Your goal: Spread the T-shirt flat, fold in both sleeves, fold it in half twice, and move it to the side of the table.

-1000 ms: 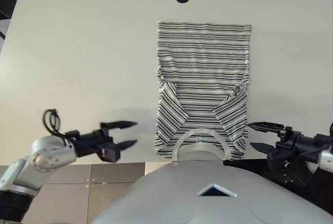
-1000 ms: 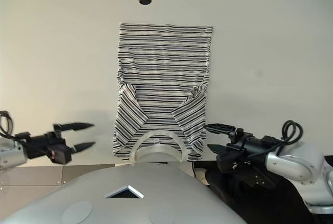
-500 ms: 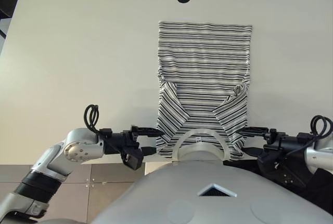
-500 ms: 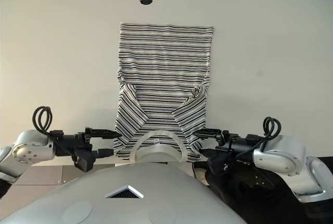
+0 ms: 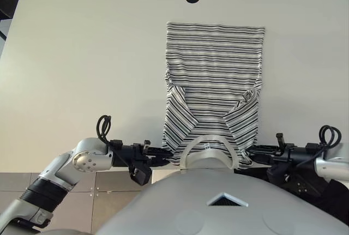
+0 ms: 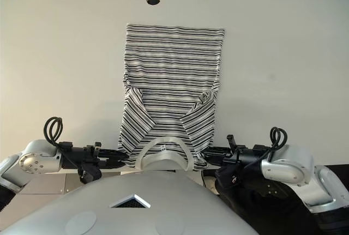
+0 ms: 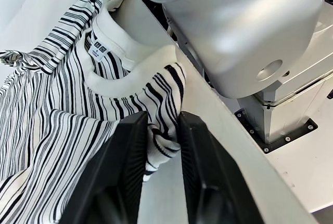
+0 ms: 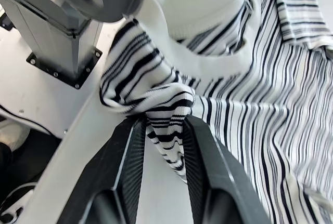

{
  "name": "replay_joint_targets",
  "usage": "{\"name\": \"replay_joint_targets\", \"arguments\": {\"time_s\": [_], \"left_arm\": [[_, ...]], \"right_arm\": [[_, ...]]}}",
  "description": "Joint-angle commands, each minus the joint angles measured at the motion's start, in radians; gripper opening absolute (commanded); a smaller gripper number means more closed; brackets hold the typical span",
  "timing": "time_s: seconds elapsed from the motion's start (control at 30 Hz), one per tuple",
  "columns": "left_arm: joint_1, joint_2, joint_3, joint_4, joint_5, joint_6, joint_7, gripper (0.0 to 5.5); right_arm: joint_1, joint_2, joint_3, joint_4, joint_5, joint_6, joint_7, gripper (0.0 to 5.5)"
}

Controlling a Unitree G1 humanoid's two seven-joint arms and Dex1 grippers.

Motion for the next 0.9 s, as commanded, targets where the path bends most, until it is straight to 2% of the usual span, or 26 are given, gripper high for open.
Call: {"name": "replay_joint_targets", "arguments": {"time_s": [0.03,0.13,0.27,0.33,0.57,0.67,0.87,0.9], "left_arm": [[-0.012,0.0,-0.003,0.017,0.017,0.011,-0.004,0.42],[-0.012,-0.006,-0.004,0.021,0.02,0.011,0.002,0.12],[-0.016,-0.014,-0.01,0.016,0.02,0.014,0.002,0.1],[-0.018,-0.015,-0.01,0.013,0.017,0.015,0.0,0.1],[-0.027,-0.02,-0.012,0.005,0.012,0.022,-0.003,0.1],[-0.032,-0.025,-0.014,0.001,0.011,0.023,-0.001,0.1],[-0.048,-0.036,-0.028,-0.005,0.005,0.026,-0.008,0.1],[-0.049,-0.037,-0.03,-0.004,0.006,0.026,-0.008,0.1]], "right_arm": [[0.025,-0.021,-0.076,-0.016,0.019,0.016,-0.018,1.25],[0.04,-0.028,-0.116,-0.028,0.033,0.014,-0.015,1.25],[0.056,-0.031,-0.125,-0.026,0.024,0.003,-0.005,2.02],[0.073,-0.039,-0.123,-0.022,0.012,-0.002,0.004,2.02],[0.055,-0.024,-0.092,-0.006,-0.02,-0.018,-0.004,3.28],[0.027,-0.004,-0.044,-0.002,-0.041,-0.018,-0.007,3.91],[-0.024,0.019,0.07,-0.015,-0.051,-0.004,-0.001,3.95],[-0.026,0.013,0.074,-0.02,-0.044,0.001,0.001,3.75]]}}
